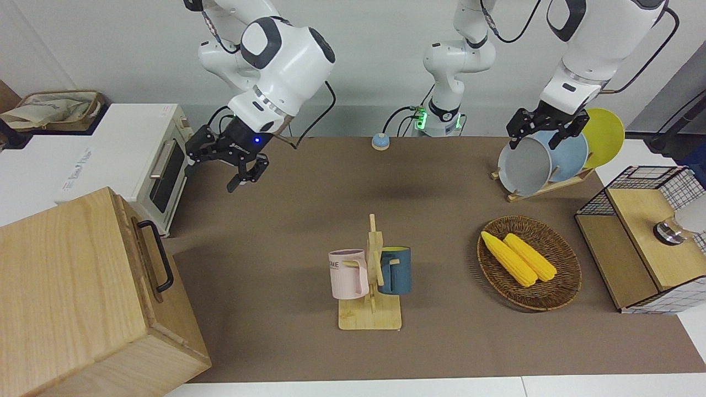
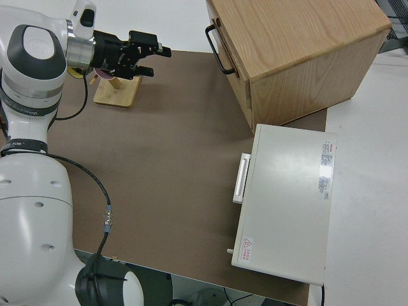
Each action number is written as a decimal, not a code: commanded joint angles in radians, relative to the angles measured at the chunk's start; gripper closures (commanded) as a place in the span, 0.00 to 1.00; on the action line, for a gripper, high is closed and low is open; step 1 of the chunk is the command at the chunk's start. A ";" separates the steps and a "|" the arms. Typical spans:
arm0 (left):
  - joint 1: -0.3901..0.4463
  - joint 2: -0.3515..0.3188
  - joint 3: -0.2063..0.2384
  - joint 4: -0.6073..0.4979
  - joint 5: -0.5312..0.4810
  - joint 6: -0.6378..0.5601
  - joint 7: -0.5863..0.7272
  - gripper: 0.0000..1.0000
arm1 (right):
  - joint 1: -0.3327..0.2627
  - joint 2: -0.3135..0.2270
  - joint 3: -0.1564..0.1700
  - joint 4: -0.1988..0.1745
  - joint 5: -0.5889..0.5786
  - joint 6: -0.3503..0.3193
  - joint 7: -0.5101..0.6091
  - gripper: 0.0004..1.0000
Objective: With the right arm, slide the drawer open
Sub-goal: 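Reach the right gripper up to the black drawer handle and grasp it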
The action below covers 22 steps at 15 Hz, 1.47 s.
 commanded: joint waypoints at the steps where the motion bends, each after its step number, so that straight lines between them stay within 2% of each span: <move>1: 0.004 0.011 -0.006 0.026 0.017 -0.020 0.010 0.01 | -0.008 0.042 0.007 -0.053 -0.174 0.064 0.028 0.02; 3: 0.004 0.011 -0.006 0.026 0.017 -0.020 0.010 0.01 | -0.011 0.062 0.007 -0.085 -0.287 0.080 0.047 0.02; 5: 0.004 0.011 -0.006 0.024 0.017 -0.020 0.010 0.01 | -0.016 0.089 0.007 -0.102 -0.363 0.083 0.051 0.02; 9: 0.004 0.011 -0.006 0.026 0.017 -0.020 0.010 0.01 | -0.028 0.150 0.002 -0.105 -0.475 0.077 0.050 0.02; 11: 0.004 0.011 -0.006 0.026 0.017 -0.020 0.010 0.01 | -0.043 0.196 -0.004 -0.110 -0.582 0.067 0.048 0.02; 15: 0.004 0.011 -0.006 0.026 0.017 -0.020 0.010 0.01 | -0.046 0.236 -0.042 -0.110 -0.686 0.066 0.050 0.02; 20: 0.004 0.011 -0.006 0.024 0.017 -0.020 0.010 0.01 | -0.049 0.247 -0.079 -0.107 -0.719 0.066 0.052 0.02; 22: 0.004 0.011 -0.006 0.024 0.017 -0.020 0.010 0.01 | -0.051 0.247 -0.084 -0.106 -0.719 0.066 0.053 0.02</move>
